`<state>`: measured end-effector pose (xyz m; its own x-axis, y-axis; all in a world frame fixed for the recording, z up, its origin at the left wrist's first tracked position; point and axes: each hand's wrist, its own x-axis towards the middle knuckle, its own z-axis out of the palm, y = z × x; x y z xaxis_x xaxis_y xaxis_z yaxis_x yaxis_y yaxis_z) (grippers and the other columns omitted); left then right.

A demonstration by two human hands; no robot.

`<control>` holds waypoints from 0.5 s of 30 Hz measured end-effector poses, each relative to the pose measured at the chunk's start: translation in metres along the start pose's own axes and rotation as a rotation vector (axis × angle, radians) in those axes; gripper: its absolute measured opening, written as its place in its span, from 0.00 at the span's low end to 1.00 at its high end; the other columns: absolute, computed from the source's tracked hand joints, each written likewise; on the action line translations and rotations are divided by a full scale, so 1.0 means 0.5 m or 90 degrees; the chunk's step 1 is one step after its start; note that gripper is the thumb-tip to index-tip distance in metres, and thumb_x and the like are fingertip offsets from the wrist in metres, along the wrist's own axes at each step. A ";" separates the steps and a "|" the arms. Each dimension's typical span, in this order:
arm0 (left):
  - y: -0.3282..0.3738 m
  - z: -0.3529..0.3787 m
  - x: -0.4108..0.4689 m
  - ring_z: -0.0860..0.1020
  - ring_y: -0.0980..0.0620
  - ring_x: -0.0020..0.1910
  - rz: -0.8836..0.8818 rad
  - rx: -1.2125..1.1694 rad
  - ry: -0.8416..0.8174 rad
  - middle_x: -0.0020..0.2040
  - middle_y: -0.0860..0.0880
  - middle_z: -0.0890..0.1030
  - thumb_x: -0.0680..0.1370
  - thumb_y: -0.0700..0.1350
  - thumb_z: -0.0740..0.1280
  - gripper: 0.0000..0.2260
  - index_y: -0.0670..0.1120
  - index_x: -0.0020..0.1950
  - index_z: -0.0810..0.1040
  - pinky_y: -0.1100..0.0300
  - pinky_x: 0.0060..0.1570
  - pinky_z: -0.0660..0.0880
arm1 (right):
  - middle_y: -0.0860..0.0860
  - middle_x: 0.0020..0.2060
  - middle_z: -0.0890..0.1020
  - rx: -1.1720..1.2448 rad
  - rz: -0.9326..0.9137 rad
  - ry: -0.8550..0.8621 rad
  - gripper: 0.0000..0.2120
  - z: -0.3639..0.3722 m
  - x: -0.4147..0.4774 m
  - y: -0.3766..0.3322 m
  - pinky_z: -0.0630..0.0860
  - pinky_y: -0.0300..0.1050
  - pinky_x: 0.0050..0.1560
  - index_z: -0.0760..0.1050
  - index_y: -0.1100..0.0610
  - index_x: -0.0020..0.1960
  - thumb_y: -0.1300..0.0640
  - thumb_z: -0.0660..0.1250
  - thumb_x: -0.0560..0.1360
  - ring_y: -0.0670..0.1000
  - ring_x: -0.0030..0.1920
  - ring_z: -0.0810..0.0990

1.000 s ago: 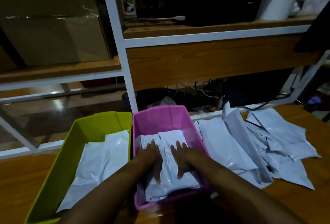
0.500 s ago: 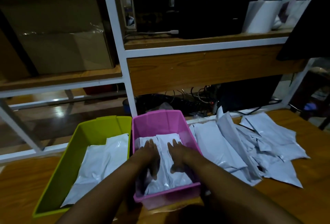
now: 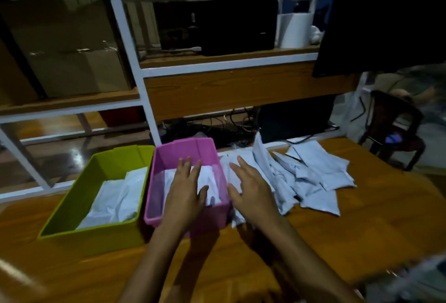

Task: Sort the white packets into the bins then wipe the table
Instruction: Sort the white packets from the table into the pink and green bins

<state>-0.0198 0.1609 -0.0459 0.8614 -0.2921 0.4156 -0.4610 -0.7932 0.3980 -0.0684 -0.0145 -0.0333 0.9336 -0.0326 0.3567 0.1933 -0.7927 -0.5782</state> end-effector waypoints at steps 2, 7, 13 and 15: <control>0.066 0.016 -0.047 0.52 0.45 0.78 0.007 -0.049 0.034 0.78 0.44 0.58 0.78 0.44 0.67 0.26 0.44 0.75 0.63 0.51 0.72 0.55 | 0.49 0.76 0.61 0.011 0.018 0.030 0.24 -0.034 -0.062 0.025 0.64 0.46 0.71 0.65 0.52 0.74 0.49 0.62 0.79 0.50 0.75 0.60; 0.182 0.065 -0.122 0.51 0.52 0.78 0.009 -0.098 0.044 0.78 0.48 0.58 0.79 0.45 0.65 0.25 0.46 0.75 0.63 0.62 0.69 0.51 | 0.49 0.75 0.63 0.023 0.054 0.075 0.23 -0.113 -0.179 0.097 0.65 0.50 0.70 0.68 0.52 0.72 0.48 0.61 0.78 0.52 0.74 0.62; 0.252 0.111 -0.104 0.52 0.53 0.77 0.033 -0.117 0.025 0.77 0.48 0.60 0.79 0.43 0.65 0.25 0.46 0.75 0.64 0.60 0.69 0.56 | 0.49 0.75 0.64 0.003 0.098 0.100 0.22 -0.183 -0.219 0.188 0.66 0.51 0.68 0.69 0.53 0.71 0.50 0.63 0.79 0.53 0.73 0.64; 0.280 0.129 -0.080 0.51 0.52 0.77 0.054 -0.128 0.016 0.77 0.49 0.59 0.80 0.44 0.64 0.24 0.45 0.75 0.63 0.59 0.70 0.54 | 0.49 0.75 0.65 0.002 0.118 0.106 0.21 -0.201 -0.211 0.220 0.66 0.48 0.68 0.70 0.53 0.71 0.51 0.64 0.79 0.52 0.73 0.64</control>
<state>-0.1047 0.0270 -0.0597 0.8134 -0.3377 0.4736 -0.5669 -0.6429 0.5150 -0.1761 -0.1594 -0.0611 0.8909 -0.2773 0.3598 0.0246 -0.7615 -0.6477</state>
